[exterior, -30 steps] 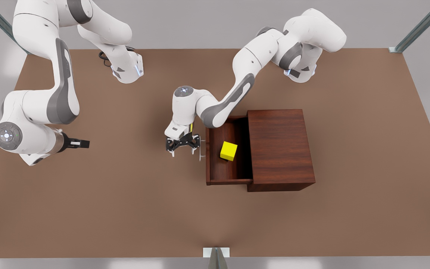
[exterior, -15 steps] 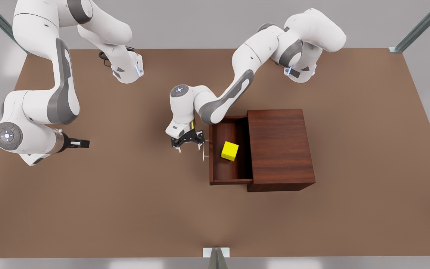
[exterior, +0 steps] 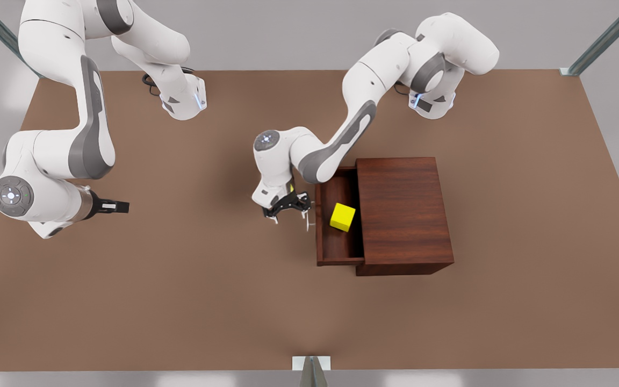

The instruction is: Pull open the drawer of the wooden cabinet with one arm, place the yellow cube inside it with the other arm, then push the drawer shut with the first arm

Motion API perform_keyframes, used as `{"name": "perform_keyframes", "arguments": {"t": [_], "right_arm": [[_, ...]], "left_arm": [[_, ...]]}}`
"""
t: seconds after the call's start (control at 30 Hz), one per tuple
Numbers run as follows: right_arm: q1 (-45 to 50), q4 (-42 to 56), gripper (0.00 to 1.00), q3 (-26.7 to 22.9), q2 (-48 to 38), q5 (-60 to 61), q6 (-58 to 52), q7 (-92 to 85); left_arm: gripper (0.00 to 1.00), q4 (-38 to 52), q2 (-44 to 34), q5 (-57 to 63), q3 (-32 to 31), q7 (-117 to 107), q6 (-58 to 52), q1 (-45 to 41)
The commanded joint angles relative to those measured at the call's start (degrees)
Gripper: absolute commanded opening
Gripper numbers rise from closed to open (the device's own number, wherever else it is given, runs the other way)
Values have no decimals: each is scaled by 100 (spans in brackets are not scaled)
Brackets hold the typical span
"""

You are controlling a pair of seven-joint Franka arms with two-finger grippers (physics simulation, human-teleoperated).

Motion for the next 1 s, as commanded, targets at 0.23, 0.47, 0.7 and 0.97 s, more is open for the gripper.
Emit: {"name": "perform_keyframes", "arguments": {"t": [0.23, 0.47, 0.7, 0.97], "right_arm": [[0, 46, 100, 2, -7, -8, -10, 28], [-9, 82, 100, -16, -7, 1, -10, 28], [0, 108, 100, 2, 28, 18, -10, 90], [-9, 108, 100, 2, 28, 27, -10, 99]], "left_arm": [[100, -558, -290, -72, -20, 673, 250, 150], [100, -910, -545, -80, -20, 822, 321, 255], [100, -1130, -641, -80, -20, 831, 242, 308], [100, -1613, -896, -80, -20, 822, 259, 317]]}}
